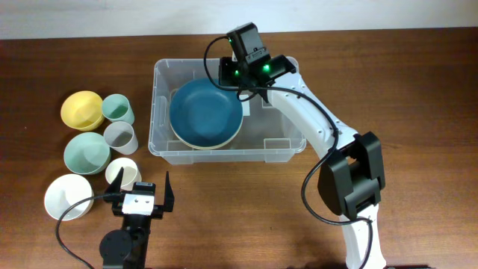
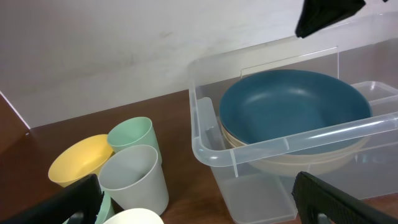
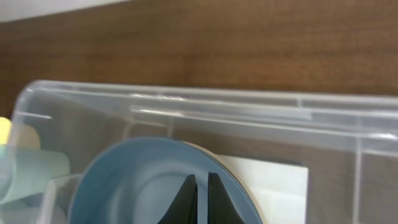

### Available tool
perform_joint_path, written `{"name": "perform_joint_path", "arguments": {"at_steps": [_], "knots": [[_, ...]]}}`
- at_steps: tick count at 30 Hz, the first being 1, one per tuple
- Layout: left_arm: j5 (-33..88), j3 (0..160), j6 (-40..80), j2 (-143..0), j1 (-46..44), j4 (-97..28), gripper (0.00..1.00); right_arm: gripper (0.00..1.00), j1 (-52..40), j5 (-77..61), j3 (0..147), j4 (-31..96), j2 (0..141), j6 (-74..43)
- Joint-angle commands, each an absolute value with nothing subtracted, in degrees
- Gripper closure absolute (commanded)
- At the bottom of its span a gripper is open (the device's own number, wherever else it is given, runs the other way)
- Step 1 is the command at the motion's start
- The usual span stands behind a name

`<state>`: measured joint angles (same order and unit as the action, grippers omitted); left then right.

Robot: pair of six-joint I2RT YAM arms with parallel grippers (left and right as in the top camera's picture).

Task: Pack container
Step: 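Open right gripper and lift it off the blue bowl rim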

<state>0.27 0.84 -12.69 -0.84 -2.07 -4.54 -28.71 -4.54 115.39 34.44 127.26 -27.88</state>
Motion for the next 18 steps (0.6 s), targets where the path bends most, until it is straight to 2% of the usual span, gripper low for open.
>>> {"name": "perform_joint_path", "arguments": {"at_steps": [1,18], "knots": [[1.1,0.5,-13.6,-0.5,-1.7,-4.6,0.00,0.96,-30.5,-4.4,116.3,33.3,128.1,-27.0],[1.1,0.5,-13.6,-0.5,-1.7,-4.6,0.00,0.96,-31.5,0.3,116.3,31.8,131.9,-25.2]]}}
